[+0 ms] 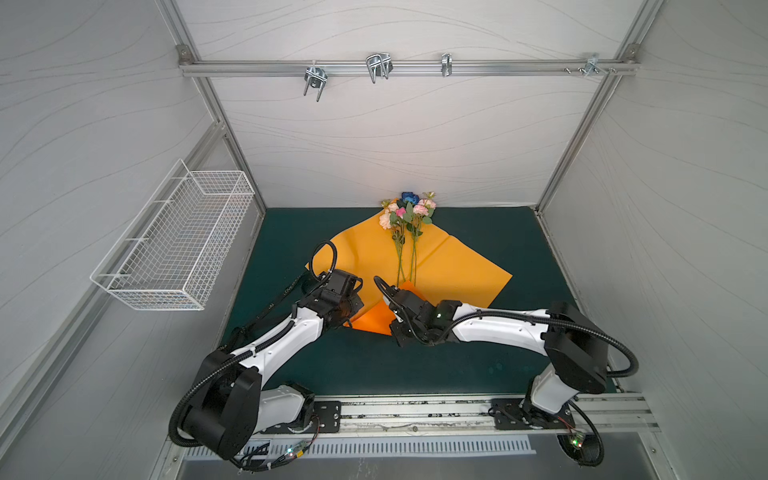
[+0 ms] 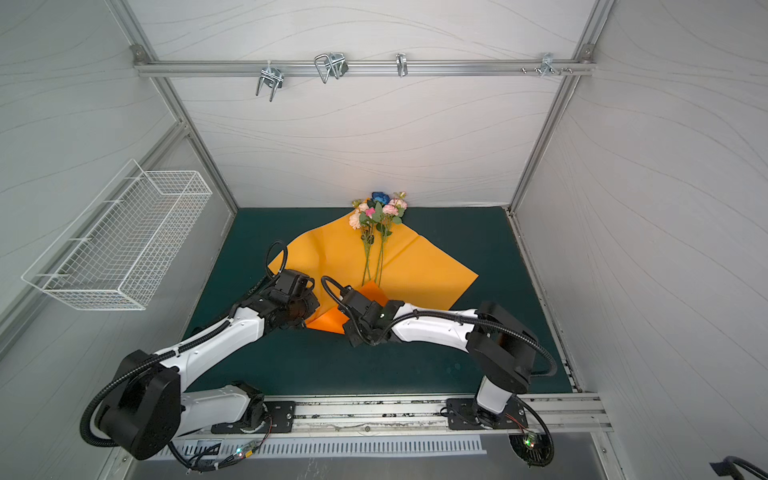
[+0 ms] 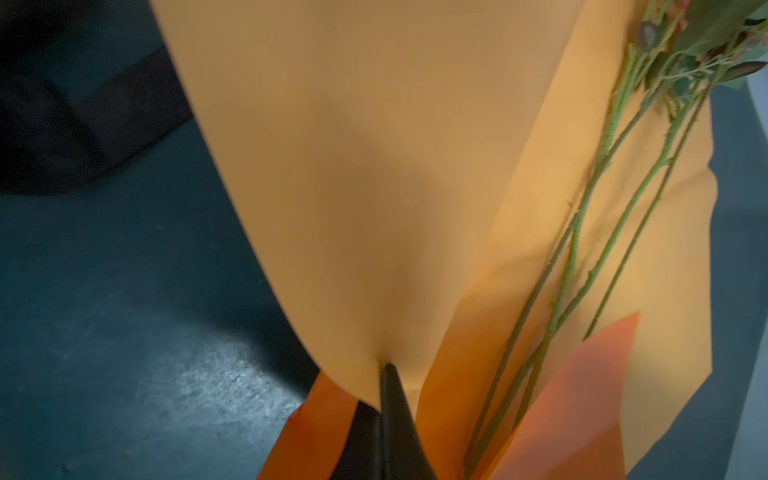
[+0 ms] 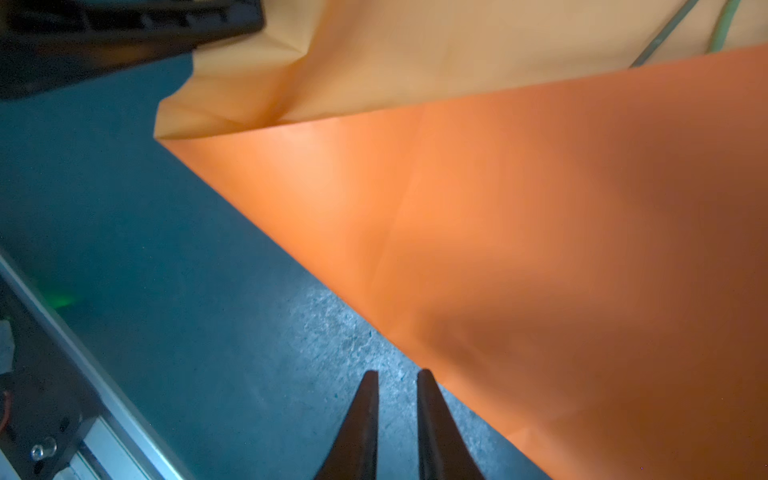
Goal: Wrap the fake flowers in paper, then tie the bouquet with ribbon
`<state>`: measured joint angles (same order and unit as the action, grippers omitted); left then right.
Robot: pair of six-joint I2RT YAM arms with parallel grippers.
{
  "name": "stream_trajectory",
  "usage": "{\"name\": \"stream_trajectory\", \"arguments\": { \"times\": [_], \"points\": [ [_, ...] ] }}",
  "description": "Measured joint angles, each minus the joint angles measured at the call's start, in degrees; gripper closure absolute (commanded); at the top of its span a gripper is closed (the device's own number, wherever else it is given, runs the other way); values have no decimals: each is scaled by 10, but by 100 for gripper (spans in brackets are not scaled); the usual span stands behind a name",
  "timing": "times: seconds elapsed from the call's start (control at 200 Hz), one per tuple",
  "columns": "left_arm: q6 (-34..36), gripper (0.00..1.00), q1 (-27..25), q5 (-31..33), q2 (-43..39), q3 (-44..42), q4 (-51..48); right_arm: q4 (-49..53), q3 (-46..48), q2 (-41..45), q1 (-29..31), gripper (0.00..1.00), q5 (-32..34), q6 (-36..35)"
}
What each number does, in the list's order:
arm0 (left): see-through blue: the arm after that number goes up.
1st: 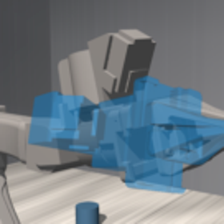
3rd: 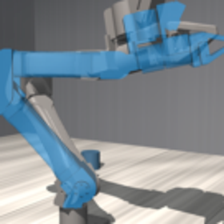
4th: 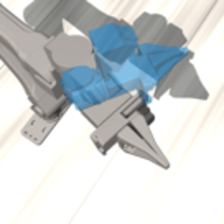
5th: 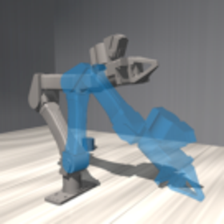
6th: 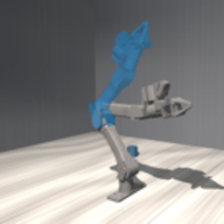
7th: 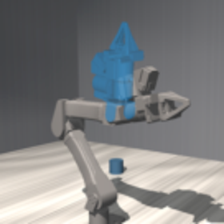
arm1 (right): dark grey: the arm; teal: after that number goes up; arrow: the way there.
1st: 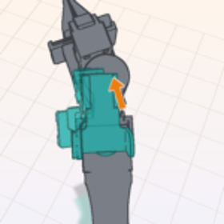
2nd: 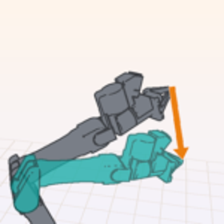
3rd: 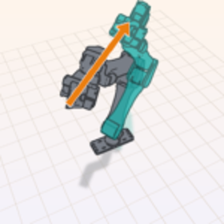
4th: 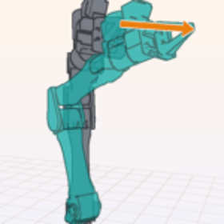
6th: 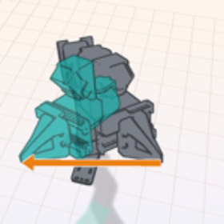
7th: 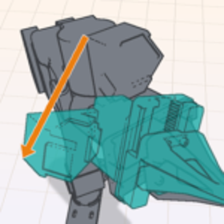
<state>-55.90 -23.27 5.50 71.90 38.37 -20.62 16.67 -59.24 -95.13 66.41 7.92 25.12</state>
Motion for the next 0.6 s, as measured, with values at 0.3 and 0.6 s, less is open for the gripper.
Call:
{"name": "stream_trajectory", "arguments": {
  "times": [0.3, 0.6],
  "points": [
    [1, 100, 4, -5, 9, 0, -6, 6, -16, -50, 22, 77, 10, -14],
    [0, 100, 4, -8, -2, 0, -6, 5, -63, -98, 18, 78, 19, -18]
  ]
}}
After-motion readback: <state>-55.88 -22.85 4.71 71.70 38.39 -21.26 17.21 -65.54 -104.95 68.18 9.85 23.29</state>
